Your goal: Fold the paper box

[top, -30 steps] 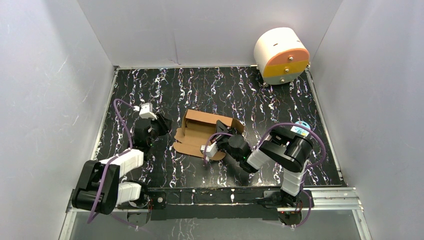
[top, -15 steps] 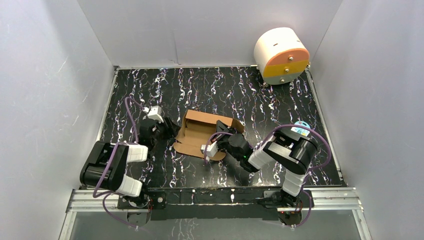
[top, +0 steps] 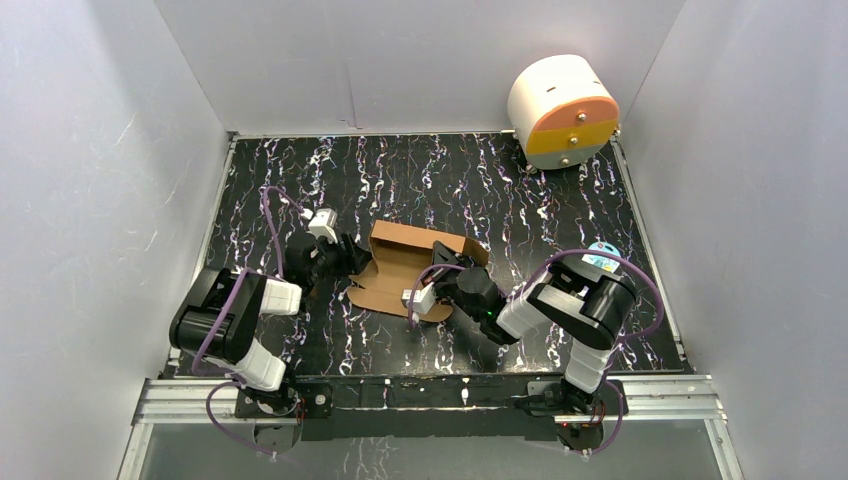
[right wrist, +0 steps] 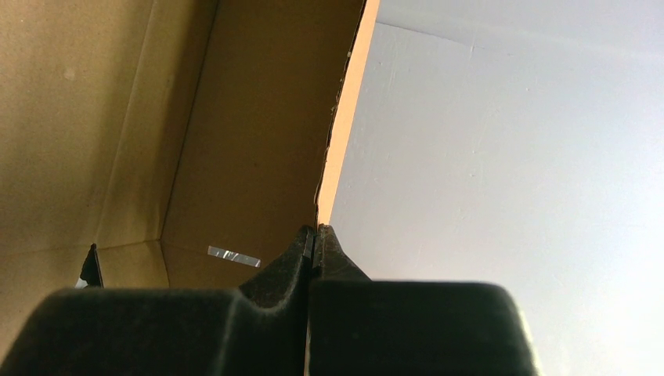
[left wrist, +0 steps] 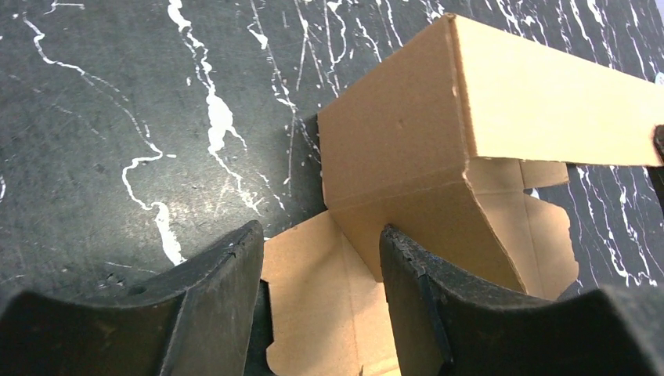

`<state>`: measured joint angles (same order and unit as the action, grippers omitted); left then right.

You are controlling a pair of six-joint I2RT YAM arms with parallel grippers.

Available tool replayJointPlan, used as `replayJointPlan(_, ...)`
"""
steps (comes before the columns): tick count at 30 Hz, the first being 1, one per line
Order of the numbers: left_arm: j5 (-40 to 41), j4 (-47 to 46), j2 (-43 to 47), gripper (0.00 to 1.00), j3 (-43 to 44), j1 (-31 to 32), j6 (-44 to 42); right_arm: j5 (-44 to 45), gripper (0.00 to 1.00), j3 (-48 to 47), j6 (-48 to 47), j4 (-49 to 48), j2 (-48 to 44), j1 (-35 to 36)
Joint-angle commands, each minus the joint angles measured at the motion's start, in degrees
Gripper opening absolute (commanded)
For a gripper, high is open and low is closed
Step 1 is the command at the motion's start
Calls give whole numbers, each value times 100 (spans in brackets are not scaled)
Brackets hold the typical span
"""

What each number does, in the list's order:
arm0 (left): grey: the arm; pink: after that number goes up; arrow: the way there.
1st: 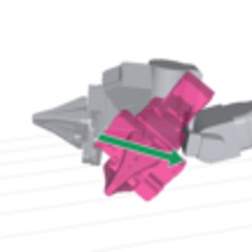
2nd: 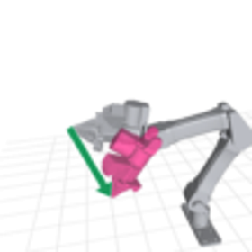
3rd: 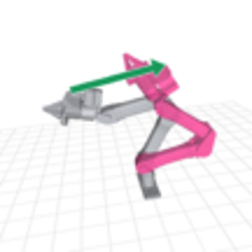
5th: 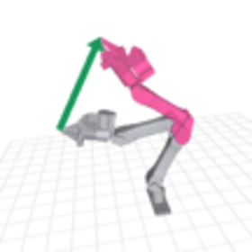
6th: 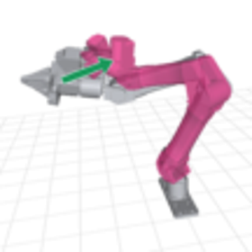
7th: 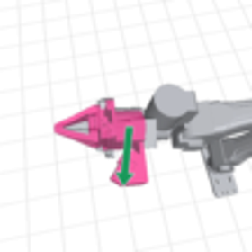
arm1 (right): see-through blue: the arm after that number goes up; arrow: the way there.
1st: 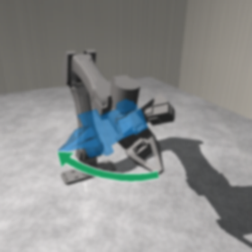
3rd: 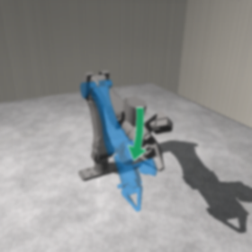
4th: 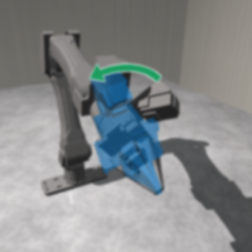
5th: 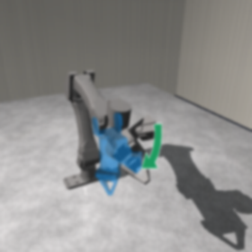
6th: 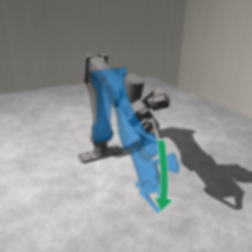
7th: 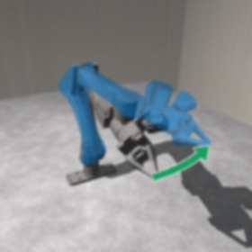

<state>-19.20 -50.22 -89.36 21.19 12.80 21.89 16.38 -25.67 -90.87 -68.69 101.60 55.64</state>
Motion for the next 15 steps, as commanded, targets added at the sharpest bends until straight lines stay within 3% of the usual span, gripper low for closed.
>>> replayJointPlan(1, -472, -331, 39, 54, 84, 39, -369, -168, 0, -44, 169, 290, -158, 41)
replayJointPlan(15, -358, -678, -242, 52, 364, 160, -336, -248, 0, -121, 244, 695, -309, 69)
